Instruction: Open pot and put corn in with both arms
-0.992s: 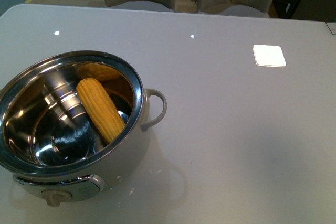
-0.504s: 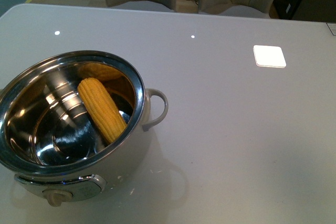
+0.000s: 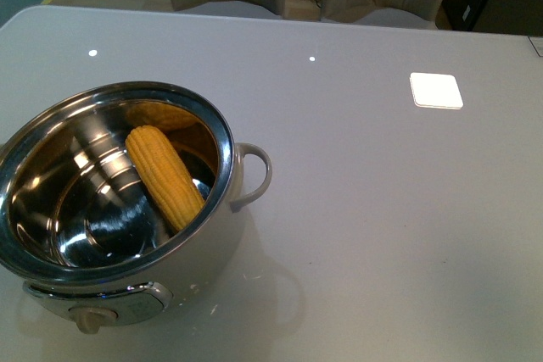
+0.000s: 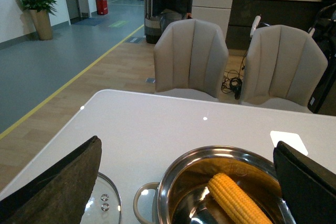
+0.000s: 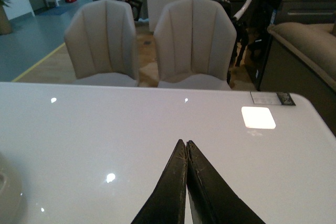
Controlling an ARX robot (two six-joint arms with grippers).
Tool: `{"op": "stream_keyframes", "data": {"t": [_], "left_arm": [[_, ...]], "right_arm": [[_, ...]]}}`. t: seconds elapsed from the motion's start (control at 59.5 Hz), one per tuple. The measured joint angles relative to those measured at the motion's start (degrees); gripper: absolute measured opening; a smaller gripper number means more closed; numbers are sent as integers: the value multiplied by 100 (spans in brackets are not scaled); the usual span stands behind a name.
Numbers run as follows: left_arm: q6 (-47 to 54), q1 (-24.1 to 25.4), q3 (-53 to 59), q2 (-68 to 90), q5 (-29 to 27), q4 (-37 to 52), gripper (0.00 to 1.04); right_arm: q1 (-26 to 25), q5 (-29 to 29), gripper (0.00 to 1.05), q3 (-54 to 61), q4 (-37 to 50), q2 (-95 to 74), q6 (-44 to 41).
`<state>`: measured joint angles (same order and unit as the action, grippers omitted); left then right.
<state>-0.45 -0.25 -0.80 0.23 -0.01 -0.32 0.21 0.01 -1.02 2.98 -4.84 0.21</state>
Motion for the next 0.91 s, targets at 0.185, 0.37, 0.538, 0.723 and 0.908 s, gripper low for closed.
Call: {"op": "stream_keyframes", "data": {"t": [0.185, 0.37, 0.538, 0.723, 0.908], "left_arm": [[0, 0, 0, 0, -2, 0, 98], [0, 0, 0, -2, -2, 0, 98], [0, 0, 0, 0, -2, 0, 98], [0, 0, 0, 0, -2, 0, 98], [0, 0, 0, 0, -2, 0, 98]], "right_arm": [[0, 11, 2, 0, -280, 437, 0], [0, 11, 10, 0, -289, 448, -4], [0, 13, 47, 0, -289, 450, -4], [0, 11, 84, 0, -289, 450, -4], [0, 11, 96, 0, -289, 450, -4]]}}
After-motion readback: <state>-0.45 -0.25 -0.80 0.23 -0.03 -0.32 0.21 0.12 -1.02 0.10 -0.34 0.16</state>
